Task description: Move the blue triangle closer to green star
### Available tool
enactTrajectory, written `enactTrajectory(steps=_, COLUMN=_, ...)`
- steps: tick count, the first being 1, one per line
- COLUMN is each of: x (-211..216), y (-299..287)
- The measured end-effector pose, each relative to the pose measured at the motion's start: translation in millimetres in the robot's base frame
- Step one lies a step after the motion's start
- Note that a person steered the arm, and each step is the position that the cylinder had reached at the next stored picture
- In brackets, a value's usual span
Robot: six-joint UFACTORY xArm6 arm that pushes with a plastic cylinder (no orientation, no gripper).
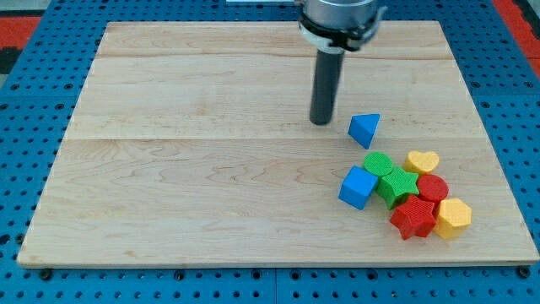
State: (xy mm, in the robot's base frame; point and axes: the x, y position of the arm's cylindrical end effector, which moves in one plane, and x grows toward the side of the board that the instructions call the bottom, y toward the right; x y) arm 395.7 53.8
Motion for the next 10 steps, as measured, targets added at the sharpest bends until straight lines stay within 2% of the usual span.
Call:
enactTrajectory(steps=1, x=-1.2, y=31.0)
enactTrajectory(steps=2, x=39.5, y=69.0)
enactTrajectory(steps=4, x=36.3, y=104.4)
enactTrajectory(steps=5, x=38.4, y=146.5)
enactTrajectory(steps=7, x=49.0, y=153.2)
enactTrajectory(steps=9, x=48.2, y=105.4)
enactTrajectory(steps=10, x=66.4, y=87.2)
